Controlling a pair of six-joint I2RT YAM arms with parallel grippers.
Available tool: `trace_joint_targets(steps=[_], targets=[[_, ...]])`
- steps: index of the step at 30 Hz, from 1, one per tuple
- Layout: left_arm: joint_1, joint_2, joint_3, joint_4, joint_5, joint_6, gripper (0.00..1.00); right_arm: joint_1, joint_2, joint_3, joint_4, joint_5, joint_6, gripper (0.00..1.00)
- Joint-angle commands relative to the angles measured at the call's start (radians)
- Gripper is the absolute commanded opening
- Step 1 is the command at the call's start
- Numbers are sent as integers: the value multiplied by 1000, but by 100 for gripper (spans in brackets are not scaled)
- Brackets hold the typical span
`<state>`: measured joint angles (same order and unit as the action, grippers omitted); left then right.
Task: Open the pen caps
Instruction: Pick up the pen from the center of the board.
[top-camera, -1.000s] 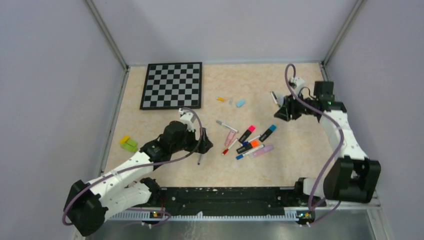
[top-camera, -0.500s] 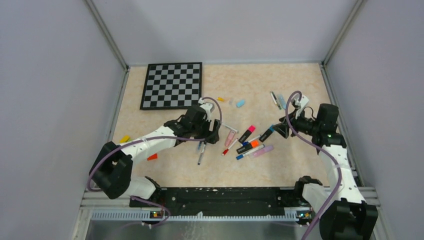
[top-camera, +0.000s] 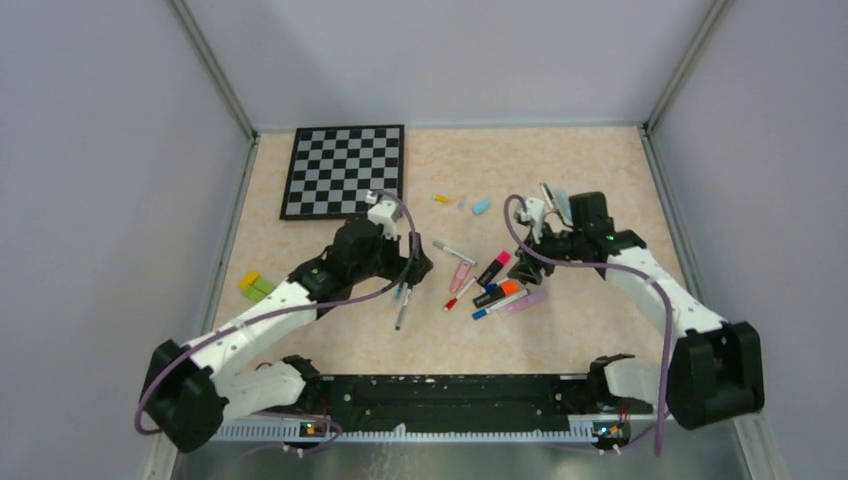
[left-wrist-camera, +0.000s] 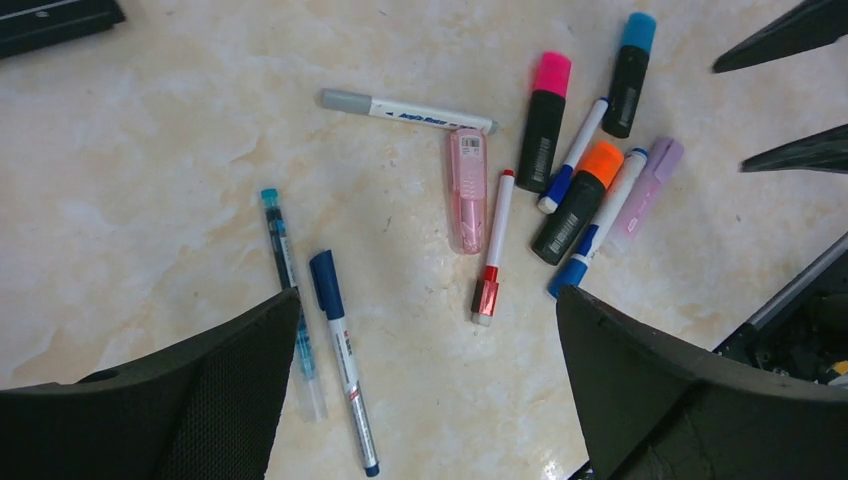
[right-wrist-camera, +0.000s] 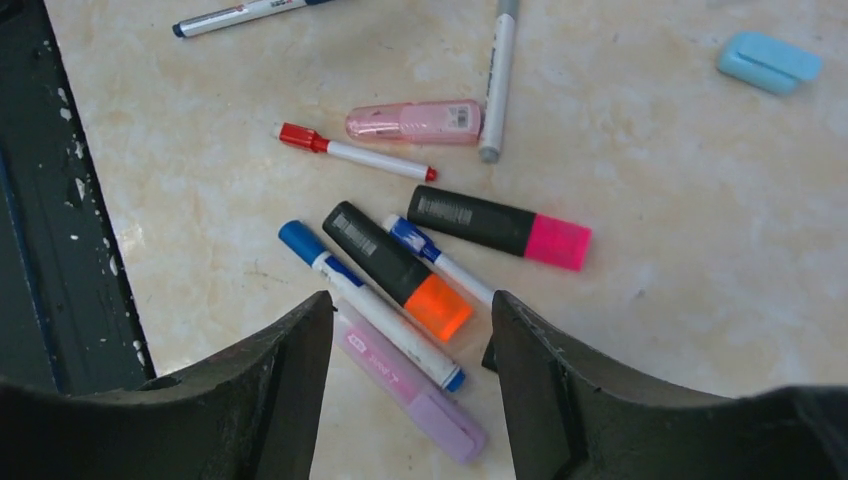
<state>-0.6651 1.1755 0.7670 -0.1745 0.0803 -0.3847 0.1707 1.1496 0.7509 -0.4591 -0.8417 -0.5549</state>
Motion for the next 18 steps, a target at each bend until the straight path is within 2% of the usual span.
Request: trace_joint_targets(steps=[1,5,11,17,18], targets=[[10,-224,-121,53,-52,-54,99,197,141,173,-47,218,-103,59],[10,-414,-231,32,-121,-82,99,351,349,367,-91,369,-71,68],[10,-617,-298,-29,-177,-108,99,416,555,556,-87,465,4,68],[11,-652,-318,-21,-220,-94,99,458,749,741,-175,579,53,47],[10,-650,-316,-19,-222,-89,99,457,774,762,-182,589,62,46]])
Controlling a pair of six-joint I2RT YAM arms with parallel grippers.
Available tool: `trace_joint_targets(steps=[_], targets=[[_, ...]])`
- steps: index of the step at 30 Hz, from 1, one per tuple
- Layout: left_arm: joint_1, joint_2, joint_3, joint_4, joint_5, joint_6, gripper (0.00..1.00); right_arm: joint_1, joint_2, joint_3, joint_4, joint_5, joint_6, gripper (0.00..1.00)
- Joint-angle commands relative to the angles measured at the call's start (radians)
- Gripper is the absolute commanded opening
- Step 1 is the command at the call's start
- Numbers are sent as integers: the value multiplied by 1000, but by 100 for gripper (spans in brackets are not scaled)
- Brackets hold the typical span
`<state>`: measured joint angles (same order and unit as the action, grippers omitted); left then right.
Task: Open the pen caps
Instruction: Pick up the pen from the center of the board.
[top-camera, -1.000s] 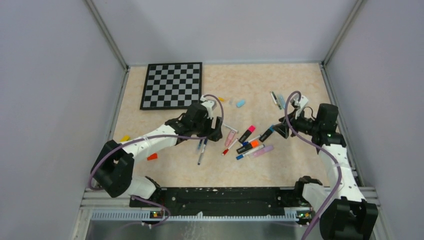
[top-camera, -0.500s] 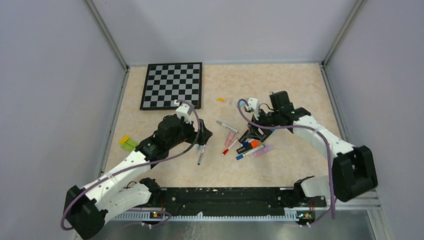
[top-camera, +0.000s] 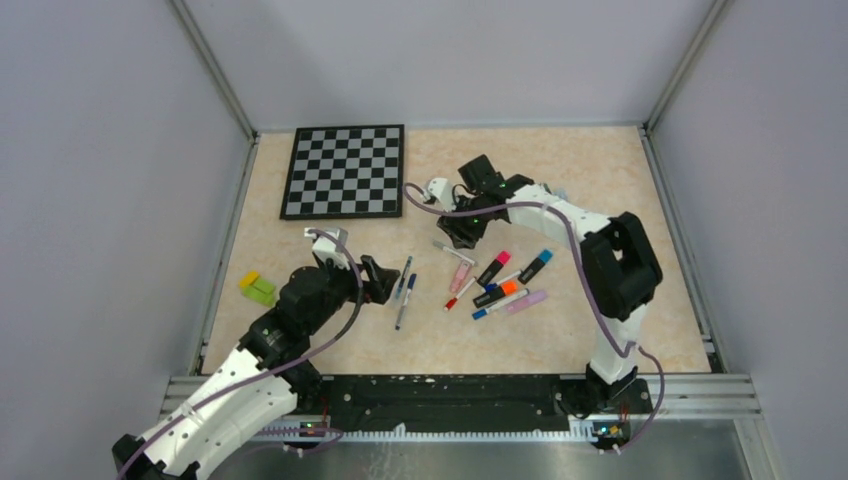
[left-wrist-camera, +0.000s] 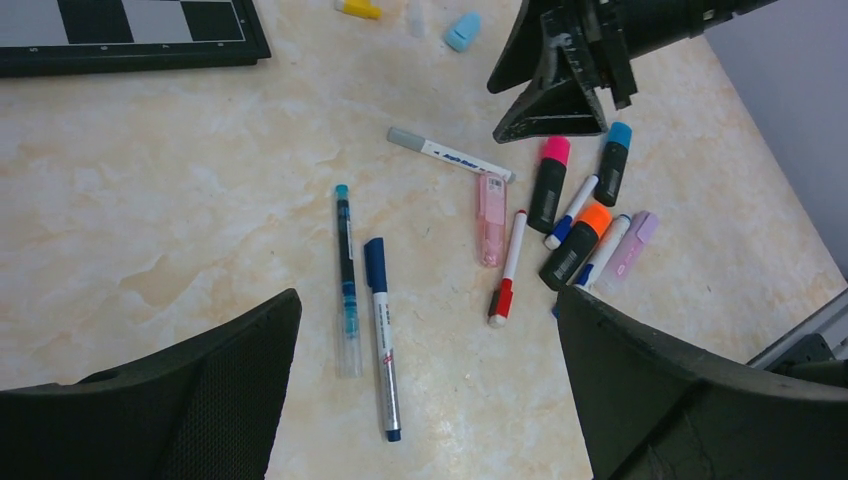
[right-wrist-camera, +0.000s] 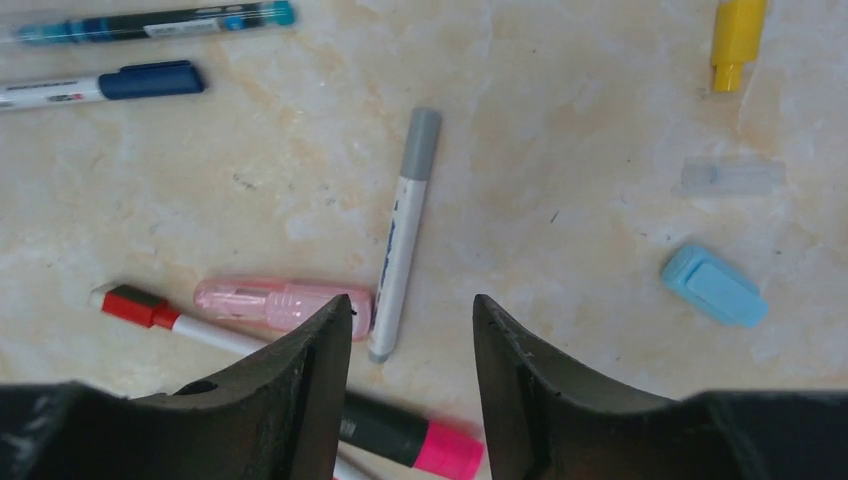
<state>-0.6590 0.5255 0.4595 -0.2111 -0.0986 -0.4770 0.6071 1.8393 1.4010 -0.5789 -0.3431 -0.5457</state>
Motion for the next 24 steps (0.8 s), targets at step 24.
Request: trace_joint_targets(steps=[24], targets=[[3,-4,-40,60,-50,31,99,48,295,179,-86,196,60,33]])
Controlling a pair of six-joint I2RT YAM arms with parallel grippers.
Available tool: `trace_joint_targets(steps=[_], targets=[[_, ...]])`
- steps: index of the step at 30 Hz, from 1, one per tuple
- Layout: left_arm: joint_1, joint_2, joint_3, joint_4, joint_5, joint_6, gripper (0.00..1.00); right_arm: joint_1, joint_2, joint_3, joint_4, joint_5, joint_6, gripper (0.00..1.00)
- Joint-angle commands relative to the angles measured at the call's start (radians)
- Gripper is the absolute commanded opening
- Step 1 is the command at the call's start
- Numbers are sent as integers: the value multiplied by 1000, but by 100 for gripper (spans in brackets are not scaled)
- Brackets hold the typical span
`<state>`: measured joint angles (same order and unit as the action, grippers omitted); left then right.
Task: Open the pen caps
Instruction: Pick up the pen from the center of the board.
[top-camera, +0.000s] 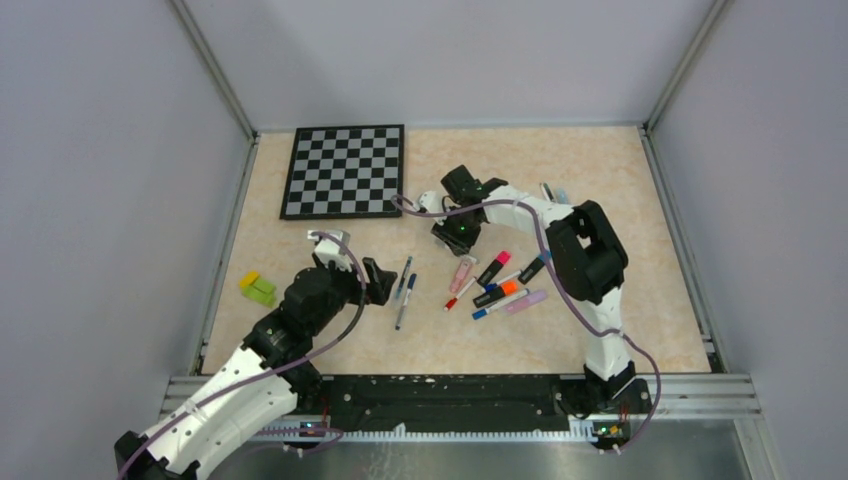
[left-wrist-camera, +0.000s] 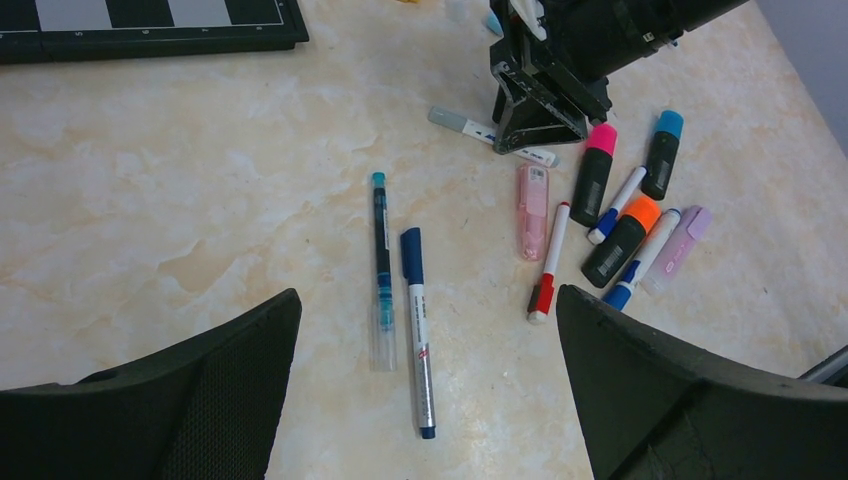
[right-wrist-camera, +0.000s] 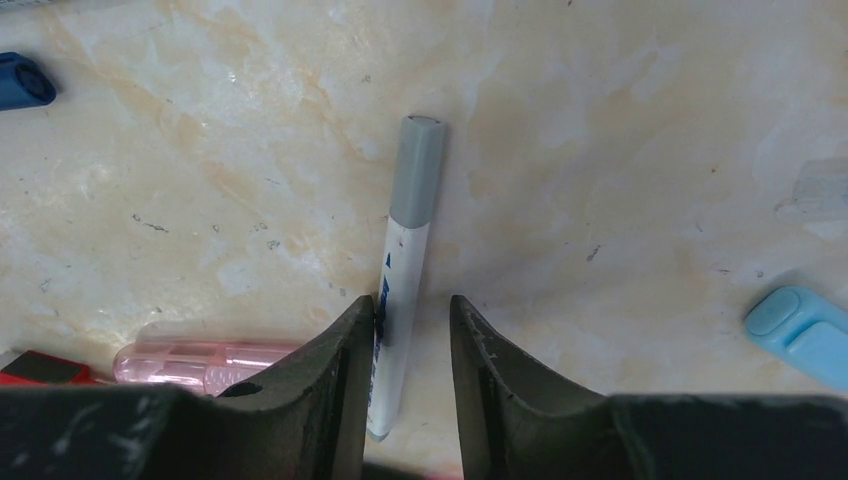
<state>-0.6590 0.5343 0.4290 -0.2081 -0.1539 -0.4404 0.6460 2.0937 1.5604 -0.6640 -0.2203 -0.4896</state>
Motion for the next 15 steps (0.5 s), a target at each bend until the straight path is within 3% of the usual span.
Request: trace_joint_targets(steps=[1,5,10,15], targets=[[4,-14,-12,60,11,-12,99,9,45,17,2,86,-2,31],[4,-16,-42,102,49,-50,99,9,63,7,10,110,-12,21],[4,-5,-85,173,109,-113,99,5,55,19,27,91,-5,0],[4,14,-119,259,177,-168,99,-18,-9,24,67,43,7,0]])
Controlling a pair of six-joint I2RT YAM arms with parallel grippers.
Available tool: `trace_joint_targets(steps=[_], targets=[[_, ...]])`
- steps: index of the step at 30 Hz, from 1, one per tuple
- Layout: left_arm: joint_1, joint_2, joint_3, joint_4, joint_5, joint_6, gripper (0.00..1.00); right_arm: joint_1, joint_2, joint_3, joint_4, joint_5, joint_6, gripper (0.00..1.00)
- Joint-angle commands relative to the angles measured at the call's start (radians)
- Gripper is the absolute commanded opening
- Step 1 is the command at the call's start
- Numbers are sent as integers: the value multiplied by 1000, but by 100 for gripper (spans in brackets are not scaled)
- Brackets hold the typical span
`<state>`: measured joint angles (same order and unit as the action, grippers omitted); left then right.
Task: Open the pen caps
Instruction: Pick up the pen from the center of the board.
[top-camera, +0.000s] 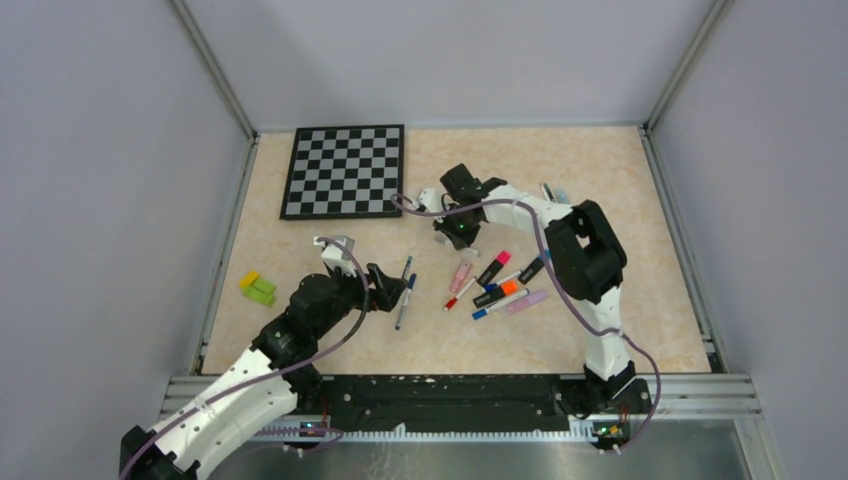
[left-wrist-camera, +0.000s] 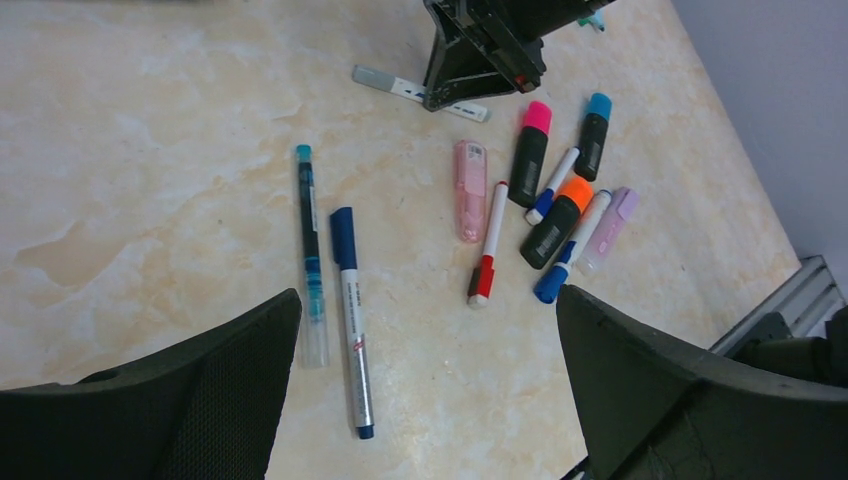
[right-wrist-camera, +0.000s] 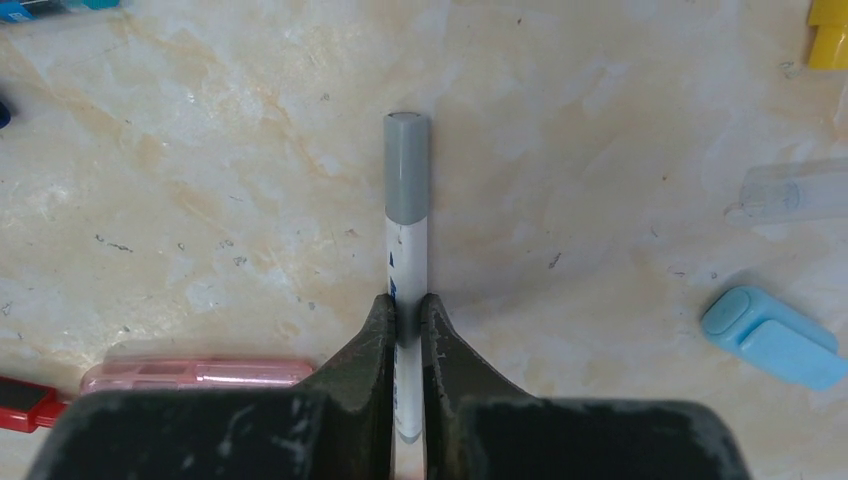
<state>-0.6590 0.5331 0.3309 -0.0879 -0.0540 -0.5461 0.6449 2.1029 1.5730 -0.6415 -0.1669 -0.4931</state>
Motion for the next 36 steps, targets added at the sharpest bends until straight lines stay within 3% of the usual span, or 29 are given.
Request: trace_joint_targets(steps=[1,9,18,26,36], targets=[[5,21,-28,158,96,-75,99,-23,-39,5,55,-25,12,0],[5,113,-90,406,202,-193,99,-83,-273,-158,163,-194,8,0],[4,335,-26,689,423,-199,99,-198,-574,-416,142,-747,-97,0],[5,541,-3,1065,491,-329,99,-239,-693,-589,243,-1017,31,0],[3,745,101,1164,519,-394,72,-247,-686,-665,483,-1153,276,0]])
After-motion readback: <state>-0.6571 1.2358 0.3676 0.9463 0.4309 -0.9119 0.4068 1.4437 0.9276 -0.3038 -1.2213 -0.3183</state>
